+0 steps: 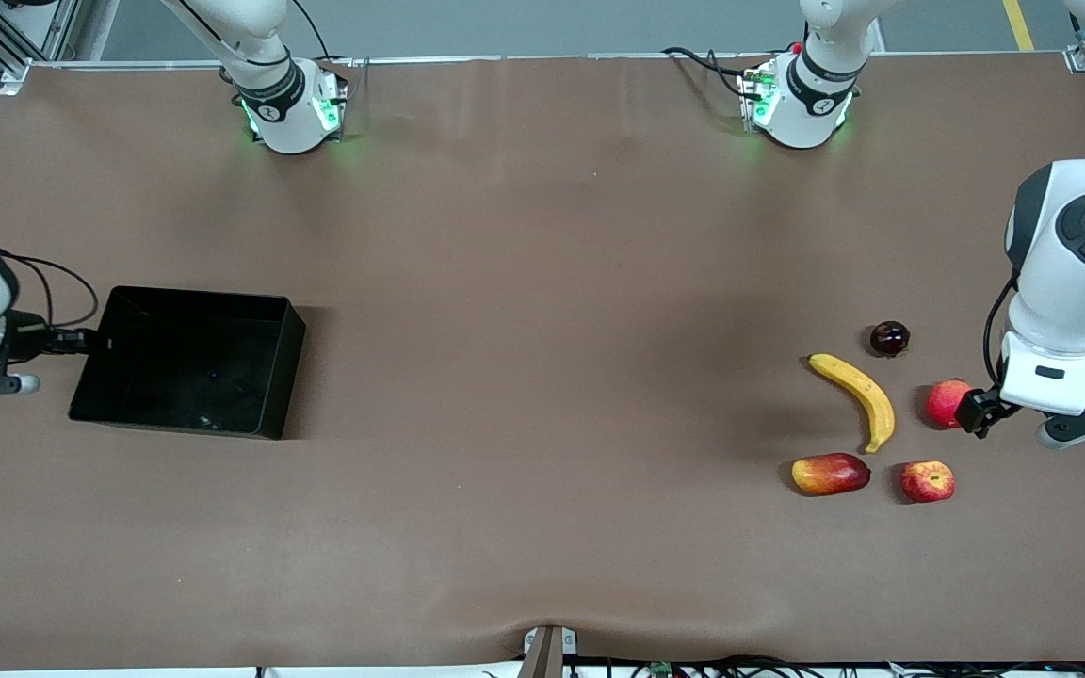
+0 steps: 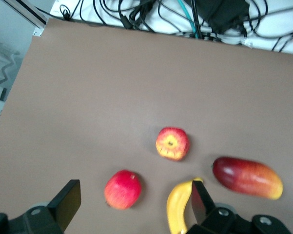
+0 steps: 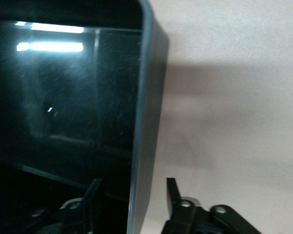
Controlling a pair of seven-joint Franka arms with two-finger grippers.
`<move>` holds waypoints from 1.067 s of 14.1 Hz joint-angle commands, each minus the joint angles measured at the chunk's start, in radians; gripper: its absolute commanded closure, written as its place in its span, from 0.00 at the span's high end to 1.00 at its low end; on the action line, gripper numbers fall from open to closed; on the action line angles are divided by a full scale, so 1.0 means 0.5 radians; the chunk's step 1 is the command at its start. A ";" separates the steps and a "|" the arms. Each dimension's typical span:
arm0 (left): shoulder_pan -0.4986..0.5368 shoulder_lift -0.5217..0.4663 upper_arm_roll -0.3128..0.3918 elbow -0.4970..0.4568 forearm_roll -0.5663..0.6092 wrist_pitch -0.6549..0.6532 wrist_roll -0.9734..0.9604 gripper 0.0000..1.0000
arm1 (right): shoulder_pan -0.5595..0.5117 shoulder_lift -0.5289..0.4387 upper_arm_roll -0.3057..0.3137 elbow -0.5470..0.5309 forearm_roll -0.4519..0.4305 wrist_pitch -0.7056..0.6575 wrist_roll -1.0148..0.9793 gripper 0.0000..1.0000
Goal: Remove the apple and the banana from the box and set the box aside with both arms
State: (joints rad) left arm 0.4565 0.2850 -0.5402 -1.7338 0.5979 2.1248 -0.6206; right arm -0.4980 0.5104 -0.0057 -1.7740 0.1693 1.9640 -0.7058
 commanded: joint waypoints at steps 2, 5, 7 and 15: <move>0.032 -0.143 -0.036 0.310 -0.547 -0.481 0.494 1.00 | -0.066 0.004 0.045 0.332 -0.026 -0.148 -0.505 1.00; 0.096 -0.153 -0.055 0.479 -0.747 -0.703 0.710 1.00 | -0.053 0.001 0.048 0.712 -0.163 -0.310 -0.800 1.00; 0.081 -0.257 -0.049 0.476 -0.824 -0.770 0.777 1.00 | -0.001 -0.008 0.051 0.948 -0.259 -0.360 -0.813 1.00; -0.783 -0.677 0.727 0.238 -1.134 -1.013 0.898 1.00 | 0.434 -0.250 0.057 1.173 -0.262 -0.807 0.679 1.00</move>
State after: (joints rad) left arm 0.1251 0.0176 -0.2282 -1.5269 0.0532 1.6172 -0.1952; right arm -0.3539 0.4418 0.0290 -1.1826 0.0611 1.6349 -0.5962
